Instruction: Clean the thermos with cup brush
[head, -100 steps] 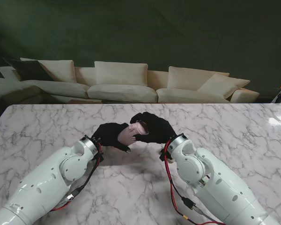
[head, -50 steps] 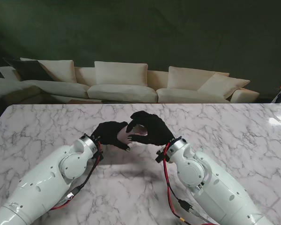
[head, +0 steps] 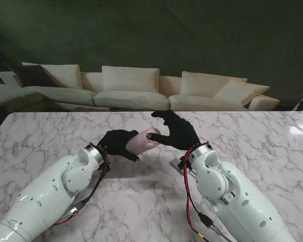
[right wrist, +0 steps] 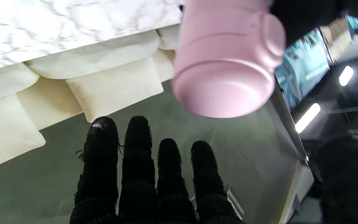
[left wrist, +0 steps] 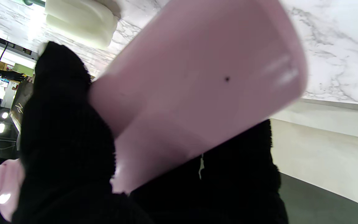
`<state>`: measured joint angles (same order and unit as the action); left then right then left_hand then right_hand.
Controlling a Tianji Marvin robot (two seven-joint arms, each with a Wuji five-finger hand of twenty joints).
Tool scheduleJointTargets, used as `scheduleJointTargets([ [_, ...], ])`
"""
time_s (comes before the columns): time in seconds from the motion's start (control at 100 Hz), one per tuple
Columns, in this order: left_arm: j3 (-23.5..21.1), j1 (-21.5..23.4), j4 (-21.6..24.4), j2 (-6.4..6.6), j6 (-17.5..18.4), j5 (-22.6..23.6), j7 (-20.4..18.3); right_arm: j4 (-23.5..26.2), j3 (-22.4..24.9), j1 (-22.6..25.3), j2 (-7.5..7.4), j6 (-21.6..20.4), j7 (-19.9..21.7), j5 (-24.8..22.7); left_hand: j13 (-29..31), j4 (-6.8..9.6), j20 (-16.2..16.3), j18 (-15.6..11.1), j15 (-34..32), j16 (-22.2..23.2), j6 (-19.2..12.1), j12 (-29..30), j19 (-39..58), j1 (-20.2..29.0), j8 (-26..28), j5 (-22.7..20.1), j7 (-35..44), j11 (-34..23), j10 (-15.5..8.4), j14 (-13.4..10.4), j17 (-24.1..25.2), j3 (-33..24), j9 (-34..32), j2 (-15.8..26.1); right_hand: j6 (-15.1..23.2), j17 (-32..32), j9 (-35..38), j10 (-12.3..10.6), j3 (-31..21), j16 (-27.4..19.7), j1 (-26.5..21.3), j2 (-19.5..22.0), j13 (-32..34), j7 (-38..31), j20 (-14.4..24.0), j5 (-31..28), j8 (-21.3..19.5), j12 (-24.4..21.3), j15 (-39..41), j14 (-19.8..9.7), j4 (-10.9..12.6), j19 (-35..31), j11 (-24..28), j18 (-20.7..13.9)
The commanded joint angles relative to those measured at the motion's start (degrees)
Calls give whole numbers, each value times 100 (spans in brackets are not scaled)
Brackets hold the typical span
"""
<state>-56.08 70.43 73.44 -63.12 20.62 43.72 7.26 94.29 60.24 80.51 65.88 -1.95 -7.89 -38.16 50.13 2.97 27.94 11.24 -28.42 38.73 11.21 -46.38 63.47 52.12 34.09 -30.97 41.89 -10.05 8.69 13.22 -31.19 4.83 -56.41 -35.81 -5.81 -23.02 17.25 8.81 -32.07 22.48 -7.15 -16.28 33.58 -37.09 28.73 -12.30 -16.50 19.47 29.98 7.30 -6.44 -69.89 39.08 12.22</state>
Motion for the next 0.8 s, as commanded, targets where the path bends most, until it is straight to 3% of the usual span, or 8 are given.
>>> scheduleJointTargets([
  [0.0, 9, -44, 33, 7, 44, 12, -65, 14, -4, 11, -73, 19, 103, 171, 456, 42, 342, -542, -827, 301, -1038, -192, 664, 2092, 140, -519, 612, -490, -428, -282, -365, -1852, -328, 1712, -262, -491, 218, 90, 107, 288, 326, 115, 367, -96, 110, -94, 56, 110, 540, 61, 129, -533, 315, -195],
  [0.16, 21, -48, 19, 5, 62, 18, -44, 48, -155, -79, -122, 270, 426, 164, 423, 81, 350, -535, -837, 317, -1035, -196, 683, 2061, 153, -542, 635, -494, -434, -92, -375, -1886, -362, 1666, -292, -1544, 483, 165, 88, 1056, 166, 36, 1120, -282, 657, -319, -274, 373, 2057, 156, 153, -1900, 664, -223],
  [0.28, 24, -52, 15, 2, 71, 12, -36, 22, -314, -189, -147, 425, 605, 123, 434, 102, 352, -526, -876, 332, -1045, -191, 687, 2037, 189, -523, 662, -480, -443, -222, -373, -1928, -363, 1655, -330, -2172, 538, 250, 183, 1376, -158, 3, 1483, -373, 837, -372, -403, 497, 2817, 166, 181, -2501, 872, -411],
  [0.38, 22, -56, 12, -1, 78, 6, -29, -45, -418, -269, -139, 410, 648, 210, 460, 96, 351, -532, -863, 317, -1043, -182, 686, 2023, 190, -526, 658, -468, -444, -265, -375, -1937, -364, 1649, -139, -2619, 656, 194, 498, 1472, -923, -5, 1840, -758, 696, -493, -722, 704, 3205, 105, 258, -2812, 1169, -551],
  [0.45, 21, -57, 11, -2, 76, -2, -29, -122, -478, -321, -129, 298, 644, 305, 468, 90, 349, -534, -849, 307, -1048, -172, 686, 2024, 184, -531, 650, -462, -434, -261, -385, -1943, -370, 1646, 268, -2546, 489, 80, 821, 1435, -2047, 68, 1745, -1192, 550, -472, -1103, 817, 3168, -90, 349, -2675, 1326, -666],
  [0.56, 23, -56, 17, -4, 48, -23, -48, -238, -555, -376, -141, 12, 620, 235, 475, 82, 346, -534, -836, 299, -1035, -160, 684, 2027, 174, -535, 636, -454, -429, -254, -390, -1950, -373, 1644, 734, -2158, 251, -19, -1468, 1348, -1916, -395, 1363, -1607, 524, -582, -1425, 915, 3066, -390, 53, -2231, 1447, -774],
  [0.66, 32, -67, 8, -6, 24, -43, -66, -354, -589, -400, -135, -330, 558, 274, 485, 75, 343, -535, -835, 297, -1038, -157, 684, 2021, 172, -540, 632, -452, -427, -261, -398, -1952, -373, 1646, 1215, -1713, 194, -76, -1906, 1213, -2586, -880, 1013, -2141, 578, -814, -858, 906, 2810, -538, -607, -1890, 1424, -679],
  [0.79, 26, -92, -14, -14, -14, -82, -76, -556, -615, -413, -101, -817, 220, 191, 484, 69, 341, -529, -833, 296, -1036, -157, 683, 2024, 169, -535, 622, -456, -424, -252, -399, -1954, -373, 1650, 1711, -879, 337, -179, -2536, 896, -2924, -1705, 593, -2479, 621, -1383, -560, 842, 2033, -446, -772, -1201, 1235, -314],
])
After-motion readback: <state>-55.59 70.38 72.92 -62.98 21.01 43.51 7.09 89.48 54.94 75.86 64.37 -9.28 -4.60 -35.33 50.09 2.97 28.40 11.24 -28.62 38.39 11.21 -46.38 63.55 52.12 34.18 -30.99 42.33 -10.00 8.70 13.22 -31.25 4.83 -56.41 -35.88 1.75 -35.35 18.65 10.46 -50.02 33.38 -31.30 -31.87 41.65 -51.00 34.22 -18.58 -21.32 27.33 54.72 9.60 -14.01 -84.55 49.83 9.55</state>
